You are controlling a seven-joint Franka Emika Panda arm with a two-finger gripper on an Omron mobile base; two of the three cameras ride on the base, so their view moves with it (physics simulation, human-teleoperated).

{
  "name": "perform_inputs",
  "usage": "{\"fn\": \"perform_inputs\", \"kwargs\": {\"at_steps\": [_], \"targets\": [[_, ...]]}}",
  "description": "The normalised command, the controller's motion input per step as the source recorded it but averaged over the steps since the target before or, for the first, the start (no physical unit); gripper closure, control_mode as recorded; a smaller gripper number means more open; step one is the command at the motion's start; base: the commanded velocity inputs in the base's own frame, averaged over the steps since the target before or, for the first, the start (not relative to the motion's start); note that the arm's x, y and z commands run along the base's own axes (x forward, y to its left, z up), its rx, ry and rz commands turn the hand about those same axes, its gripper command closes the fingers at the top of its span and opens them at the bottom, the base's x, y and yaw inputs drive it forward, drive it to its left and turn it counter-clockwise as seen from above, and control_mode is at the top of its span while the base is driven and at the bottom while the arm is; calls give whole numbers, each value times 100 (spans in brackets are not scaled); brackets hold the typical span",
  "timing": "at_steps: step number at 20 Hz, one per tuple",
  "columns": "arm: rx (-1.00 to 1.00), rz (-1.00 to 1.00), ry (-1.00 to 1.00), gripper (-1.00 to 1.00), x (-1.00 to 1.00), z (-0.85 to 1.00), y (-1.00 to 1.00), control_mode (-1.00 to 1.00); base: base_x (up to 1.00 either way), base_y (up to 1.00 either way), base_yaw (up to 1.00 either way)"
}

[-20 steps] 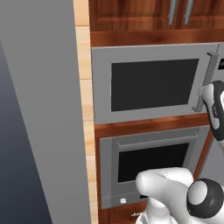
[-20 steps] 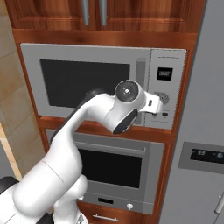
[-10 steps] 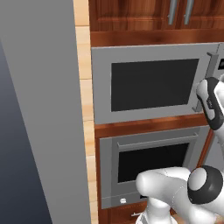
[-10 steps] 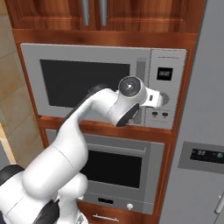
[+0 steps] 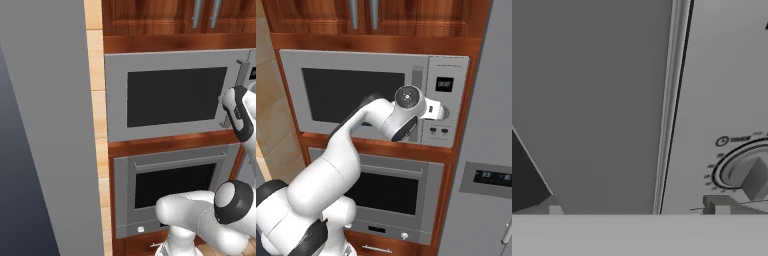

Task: Place the sponge inside the microwave to prepare for sanitizing.

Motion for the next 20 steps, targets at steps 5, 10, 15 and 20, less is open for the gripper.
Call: {"fn": "perform_inputs", "kwargs": {"at_steps": [5,10,15,20], "targets": [[0,3,0,100,16,0,0,-100,0,0,0],[0,0,0,100,7,0,2,-100,0,0,0],[0,0,-1,100,-3,0,1,-100,0,0,0],[0,-3,-5,100,-83,0,21,-100,0,0,0]]}}
